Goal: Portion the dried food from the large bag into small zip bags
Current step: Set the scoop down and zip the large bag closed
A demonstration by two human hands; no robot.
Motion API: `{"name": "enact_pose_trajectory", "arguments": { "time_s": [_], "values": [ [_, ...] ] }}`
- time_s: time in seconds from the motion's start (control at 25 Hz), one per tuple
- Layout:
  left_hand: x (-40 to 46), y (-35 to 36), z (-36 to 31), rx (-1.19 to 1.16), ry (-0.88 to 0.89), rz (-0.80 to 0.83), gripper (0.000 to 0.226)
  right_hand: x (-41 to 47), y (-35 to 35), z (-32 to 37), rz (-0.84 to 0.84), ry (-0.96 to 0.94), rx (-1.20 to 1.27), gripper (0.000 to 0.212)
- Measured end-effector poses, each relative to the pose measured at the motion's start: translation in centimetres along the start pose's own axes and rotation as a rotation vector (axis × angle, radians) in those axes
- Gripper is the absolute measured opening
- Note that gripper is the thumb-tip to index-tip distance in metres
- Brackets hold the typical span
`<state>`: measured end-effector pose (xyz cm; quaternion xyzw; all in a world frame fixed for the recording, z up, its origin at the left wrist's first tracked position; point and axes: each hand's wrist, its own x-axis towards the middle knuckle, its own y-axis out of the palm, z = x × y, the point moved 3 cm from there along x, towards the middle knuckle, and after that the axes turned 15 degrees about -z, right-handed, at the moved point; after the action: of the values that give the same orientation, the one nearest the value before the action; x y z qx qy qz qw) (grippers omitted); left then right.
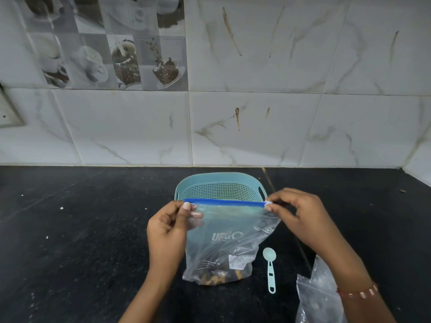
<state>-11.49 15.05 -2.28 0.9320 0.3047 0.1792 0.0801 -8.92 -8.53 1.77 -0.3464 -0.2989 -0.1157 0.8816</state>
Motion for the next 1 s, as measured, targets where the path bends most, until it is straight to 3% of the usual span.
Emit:
{"name": "enact_pose_trajectory", "arguments": {
  "time_s": [0.16, 0.24, 0.32, 0.4, 0.44, 0.52, 0.56, 0.6, 0.68, 0.8, 1.0],
  "values": [
    [-0.1, -0.3, 0.5, -0.025, -0.021, 0.071, 0.016, -0.6, 0.4, -0.5, -0.08, 0.13, 0.228, 0.014],
    [-0.5, -0.8, 1.8, -0.017, -0.065, 0.176, 0.038, -1.2, 0.9, -1.4, -0.11, 0.261, 0.434, 0.026],
    [-1.1, -1.2, 3.2, 0.065, -0.112, 0.297, 0.05, -2.4, 1.8, -2.2, -0.094, 0.419, 0.71, 0.046],
    [-1.9, -1.4, 4.1, 0.133, -0.125, 0.405, 0.041, -4.3, 3.4, -3.0, -0.029, 0.594, 0.944, 0.071],
    [-2.1, -1.4, 4.1, 0.159, -0.123, 0.417, 0.034, -5.4, 4.3, -3.1, 0.016, 0.645, 0.96, 0.068],
    [-2.2, -1.3, 4.0, 0.183, -0.134, 0.363, 0.022, -7.0, 5.6, -2.6, 0.081, 0.68, 0.785, 0.035],
    [-2.2, -1.3, 3.9, 0.162, -0.179, 0.312, 0.022, -7.1, 5.8, -2.3, 0.062, 0.699, 0.676, 0.017],
    [-2.1, -1.3, 3.9, 0.117, -0.242, 0.256, 0.025, -7.0, 5.9, -2.1, 0.023, 0.709, 0.605, 0.014],
    [-1.8, -1.5, 3.6, 0.062, -0.33, 0.175, 0.036, -6.0, 5.6, -1.7, -0.089, 0.712, 0.558, 0.021],
    [-2.0, -1.8, 3.4, 0.106, -0.351, 0.178, 0.049, -5.0, 5.0, -1.0, -0.17, 0.664, 0.51, 0.03],
    [-1.0, -1.6, 2.5, 0.082, -0.323, 0.223, 0.027, -4.0, 4.3, -0.4, -0.071, 0.633, 0.571, 0.028]
  ]
}}
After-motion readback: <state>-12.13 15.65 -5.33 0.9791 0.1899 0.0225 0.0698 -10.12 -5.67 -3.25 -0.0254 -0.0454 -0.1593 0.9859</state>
